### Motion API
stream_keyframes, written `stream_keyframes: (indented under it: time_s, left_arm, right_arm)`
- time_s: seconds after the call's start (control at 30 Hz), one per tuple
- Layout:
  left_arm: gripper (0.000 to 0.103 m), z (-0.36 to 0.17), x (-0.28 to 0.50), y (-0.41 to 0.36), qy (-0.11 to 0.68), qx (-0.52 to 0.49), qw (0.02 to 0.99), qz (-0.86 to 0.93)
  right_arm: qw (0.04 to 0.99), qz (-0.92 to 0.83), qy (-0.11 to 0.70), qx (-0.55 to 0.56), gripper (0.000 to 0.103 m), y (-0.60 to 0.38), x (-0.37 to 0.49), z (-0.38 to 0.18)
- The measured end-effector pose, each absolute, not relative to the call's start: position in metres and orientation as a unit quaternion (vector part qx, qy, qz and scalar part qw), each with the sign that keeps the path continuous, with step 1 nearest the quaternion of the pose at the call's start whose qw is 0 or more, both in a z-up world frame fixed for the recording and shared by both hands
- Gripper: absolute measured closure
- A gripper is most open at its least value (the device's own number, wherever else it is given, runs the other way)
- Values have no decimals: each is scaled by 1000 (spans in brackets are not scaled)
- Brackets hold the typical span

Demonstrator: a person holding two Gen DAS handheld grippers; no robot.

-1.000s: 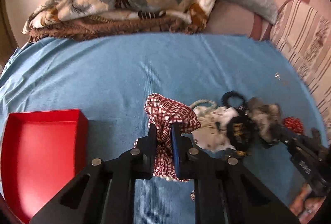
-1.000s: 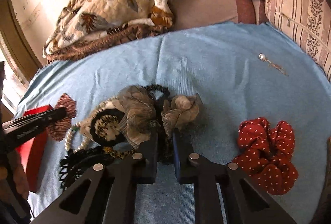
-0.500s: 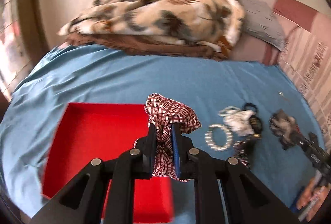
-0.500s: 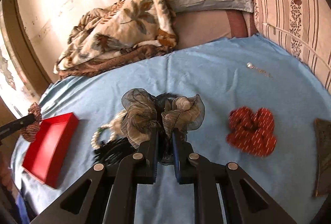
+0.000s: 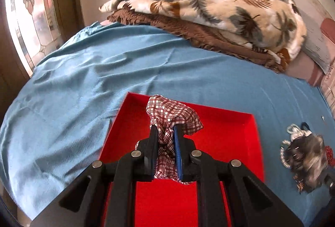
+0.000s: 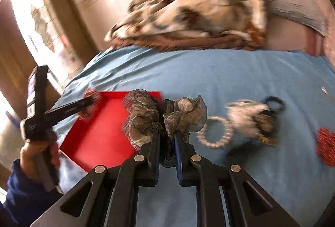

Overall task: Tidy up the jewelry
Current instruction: 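Carry both scrunchies over the red tray and open both tools, then grasp black claw clip with left tool while right tool grasps black hair tie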

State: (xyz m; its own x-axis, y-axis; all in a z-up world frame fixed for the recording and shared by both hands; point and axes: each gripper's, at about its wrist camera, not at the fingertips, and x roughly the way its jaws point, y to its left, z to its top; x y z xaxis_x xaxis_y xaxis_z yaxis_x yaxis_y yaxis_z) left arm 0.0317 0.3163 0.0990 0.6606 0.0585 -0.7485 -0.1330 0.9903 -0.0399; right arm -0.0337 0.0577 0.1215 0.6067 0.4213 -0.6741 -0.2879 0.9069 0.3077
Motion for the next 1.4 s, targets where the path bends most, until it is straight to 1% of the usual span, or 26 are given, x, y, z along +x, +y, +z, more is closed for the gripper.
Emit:
stream_keyframes:
  time_s: [0.13, 0.27, 0.43, 0.57, 0.6, 0.63, 0.67, 0.7, 0.77, 0.83, 0.87, 0.9, 0.97, 1.0, 1.07, 1.1, 1.3, 1.4]
  left_arm:
    - [89, 85, 54, 327, 423, -55, 903, 48]
    - [89, 75, 70, 331, 441, -60, 895, 37]
    - [88, 68, 77, 331, 448, -50, 892, 42]
    - [86, 70, 76, 331, 442, -49, 895, 46]
    - [82, 71, 76, 332, 440, -50, 895, 46]
    - [80, 72, 76, 333, 438, -51, 896, 46]
    - [76, 72, 76, 333, 437, -53, 897, 47]
    - [73, 73, 76, 334, 435, -55, 897, 47]
    - [71, 76, 74, 336, 430, -61, 900, 45]
    - [65, 79, 72, 338, 425, -66, 902, 43]
    - [59, 81, 69, 339, 418, -70, 905, 44]
    - [55, 83, 67, 340, 414, -71, 907, 46]
    - [52, 86, 61, 342, 403, -75, 911, 52]
    - [51, 86, 57, 343, 398, -77, 912, 55]
    - [51, 87, 49, 345, 392, -81, 915, 60]
    - [51, 88, 45, 345, 388, -84, 916, 62]
    - [51, 105, 4, 325, 348, -72, 933, 58]
    - [51, 112, -15, 308, 342, -73, 936, 47]
  right_arm:
    - [886, 211, 409, 57, 89, 105, -1, 114]
    - [877, 216, 426, 53, 89, 134, 29, 104]
    - [872, 210, 441, 22, 89, 163, 55, 86]
    - [870, 202, 450, 9, 88, 170, 64, 75]
    - [868, 204, 453, 7, 86, 172, 64, 73]
    - [868, 205, 453, 5, 83, 174, 64, 72]
    - [869, 205, 450, 1, 81, 175, 62, 72]
    - [871, 204, 447, -4, 80, 176, 61, 73]
    - [873, 206, 441, -10, 67, 179, 59, 77]
    - [879, 206, 431, -13, 59, 179, 54, 85]
    - [881, 206, 426, -15, 54, 178, 53, 87]
    - [884, 206, 418, -19, 52, 176, 49, 93]
    - [889, 207, 409, -19, 48, 170, 42, 101]
    - [890, 207, 405, -17, 48, 166, 38, 104]
    - [894, 205, 398, -7, 42, 152, 29, 111]
    - [896, 203, 394, 0, 40, 142, 23, 114]
    - [908, 164, 385, 24, 39, 62, -14, 120]
    - [915, 130, 381, 31, 36, 17, -28, 119]
